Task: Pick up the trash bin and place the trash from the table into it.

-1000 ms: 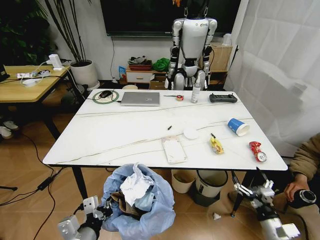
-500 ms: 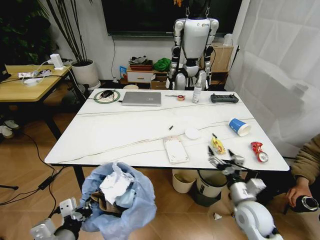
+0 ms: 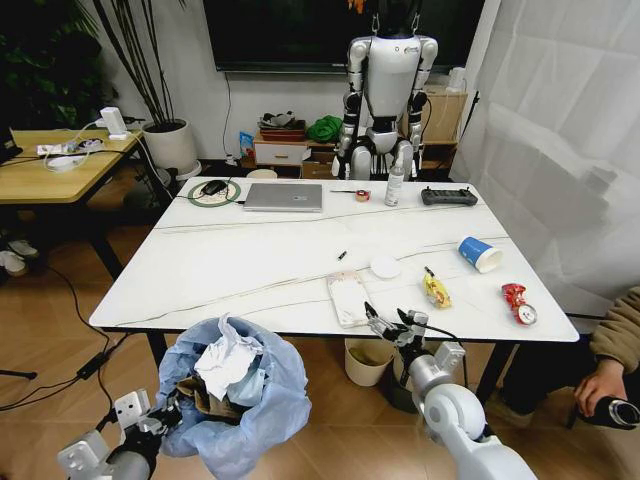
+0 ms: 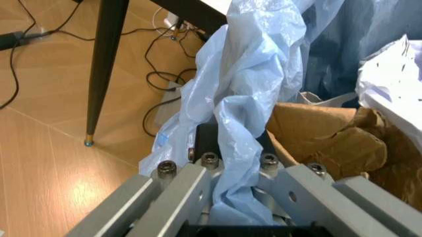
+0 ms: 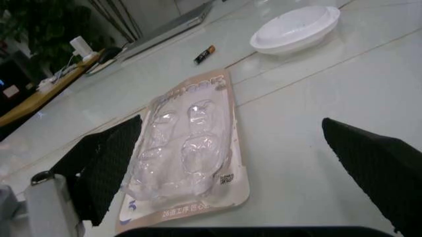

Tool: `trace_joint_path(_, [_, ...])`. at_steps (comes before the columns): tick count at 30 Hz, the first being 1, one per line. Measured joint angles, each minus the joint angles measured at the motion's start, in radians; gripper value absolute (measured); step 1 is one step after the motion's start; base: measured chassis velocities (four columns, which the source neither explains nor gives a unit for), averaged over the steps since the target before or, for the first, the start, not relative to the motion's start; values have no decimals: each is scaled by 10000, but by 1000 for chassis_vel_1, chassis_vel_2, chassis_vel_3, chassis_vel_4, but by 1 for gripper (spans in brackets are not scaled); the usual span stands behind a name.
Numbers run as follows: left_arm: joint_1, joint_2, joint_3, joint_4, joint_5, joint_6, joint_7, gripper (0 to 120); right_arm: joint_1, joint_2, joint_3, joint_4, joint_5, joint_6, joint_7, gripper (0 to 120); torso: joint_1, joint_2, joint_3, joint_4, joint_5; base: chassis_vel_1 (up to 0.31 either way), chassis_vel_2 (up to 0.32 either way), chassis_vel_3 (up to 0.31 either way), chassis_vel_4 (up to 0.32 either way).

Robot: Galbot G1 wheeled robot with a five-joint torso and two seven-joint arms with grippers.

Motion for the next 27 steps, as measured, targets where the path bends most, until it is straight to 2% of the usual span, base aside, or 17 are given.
trace_joint_path(16, [-112, 30, 66, 32, 29, 22, -22, 0, 275, 155, -708, -324, -204, 82, -87, 97, -1, 1, -2, 0, -2, 0, 0, 0, 0])
trace_joint_path(20, [-147, 39, 83, 33, 29, 35, -35, 0, 238, 121, -887, -315, -259, 100, -120, 90, -1, 1, -2, 0, -3, 0, 0, 0, 0])
trace_joint_path(25, [-137, 27, 121, 39, 44, 42, -43, 0, 184, 10, -1076, -389, -434, 167, -202, 68, -3, 3, -4, -1, -5, 0, 0, 0, 0])
trace_joint_path(27, [-131, 26, 122, 41, 52, 42, -43, 0, 177, 10, -1075, -412, -450, 180, -211, 65, -3, 3, -4, -2, -5, 0, 0, 0, 0])
